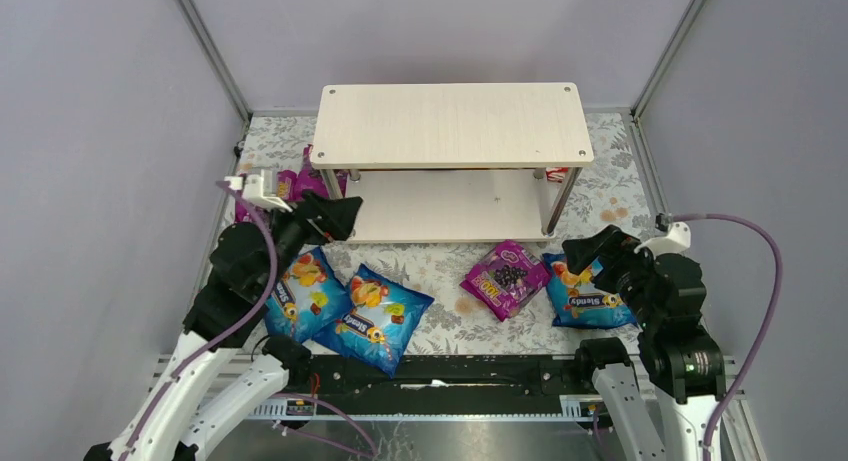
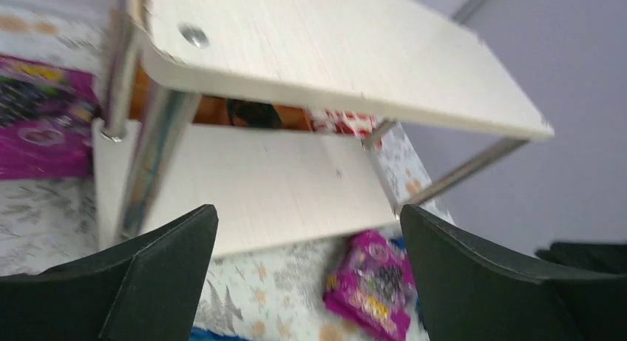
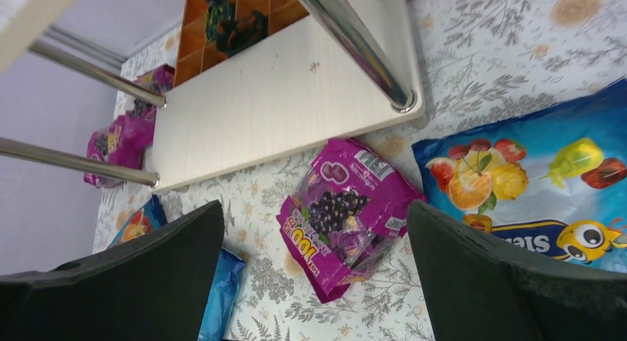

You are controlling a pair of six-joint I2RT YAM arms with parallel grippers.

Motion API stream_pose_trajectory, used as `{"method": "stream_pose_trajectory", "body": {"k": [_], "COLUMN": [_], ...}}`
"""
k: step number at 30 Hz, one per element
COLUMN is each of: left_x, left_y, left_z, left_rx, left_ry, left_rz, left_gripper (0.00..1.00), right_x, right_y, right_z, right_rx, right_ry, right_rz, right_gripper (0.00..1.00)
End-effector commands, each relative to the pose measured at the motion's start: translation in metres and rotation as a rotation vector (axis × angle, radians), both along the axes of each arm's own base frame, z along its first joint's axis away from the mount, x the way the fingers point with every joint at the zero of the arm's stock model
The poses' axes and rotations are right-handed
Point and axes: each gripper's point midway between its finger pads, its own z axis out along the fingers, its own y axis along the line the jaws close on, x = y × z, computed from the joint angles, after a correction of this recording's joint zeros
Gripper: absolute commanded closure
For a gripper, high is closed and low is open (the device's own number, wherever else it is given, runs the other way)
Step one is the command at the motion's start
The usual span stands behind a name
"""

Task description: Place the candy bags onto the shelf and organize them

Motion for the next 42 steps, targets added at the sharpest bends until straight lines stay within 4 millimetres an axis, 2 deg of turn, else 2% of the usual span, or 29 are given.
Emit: {"method": "stream_pose_trajectory", "body": {"k": [1,7,10,13,17,21,24,28,31,38,40,42], "left_x": [0.008,-0.005,-0.017,-0.027,-0.039,-0.047,-0.054,-0.06,-0.062,-0.061,-0.06,-0.059], "left_y": [0.028,-0.022,-0.046,-0.069,-0.098,-0.117,-0.14,-0.169,-0.184,-0.197,-0.195,-0.192], "left_z": [-0.002,-0.038,-0.047,-0.061,-0.087,-0.108,-0.125,-0.143,-0.154,-0.175,-0.181,-0.189], "left_rx": [0.059,-0.015,-0.086,-0.153,-0.251,-0.247,-0.179,-0.102,-0.066,-0.051,-0.038,-0.022], "left_ry": [0.005,0.079,0.095,0.144,0.242,0.246,0.258,0.291,0.294,0.332,0.346,0.373], "left_rz": [0.15,-0.11,-0.253,-0.389,-0.56,-0.6,-0.612,-0.613,-0.608,-0.612,-0.595,-0.575], "left_gripper": [0.01,0.01,0.01,0.01,0.01,0.01,0.01,0.01,0.01,0.01,0.01,0.01], "right_x": [-0.001,0.005,0.006,0.007,0.008,0.009,0.014,0.021,0.029,0.051,0.056,0.061], "right_y": [-0.017,0.012,0.027,0.032,0.041,0.069,0.08,0.066,0.057,0.055,0.052,0.055], "right_z": [0.012,-0.012,-0.023,-0.036,-0.065,-0.096,-0.114,-0.144,-0.159,-0.18,-0.186,-0.19], "right_rx": [-0.052,0.01,0.056,0.081,0.133,0.265,0.345,0.273,0.21,0.164,0.141,0.143], "right_ry": [0.002,0.061,0.07,0.105,0.203,0.285,0.337,0.431,0.472,0.463,0.451,0.446], "right_rz": [-0.08,0.073,0.147,0.161,0.189,0.31,0.335,0.242,0.199,0.163,0.13,0.125], "right_gripper": [0.0,0.0,0.0,0.0,0.0,0.0,0.0,0.0,0.0,0.0,0.08,0.21]}}
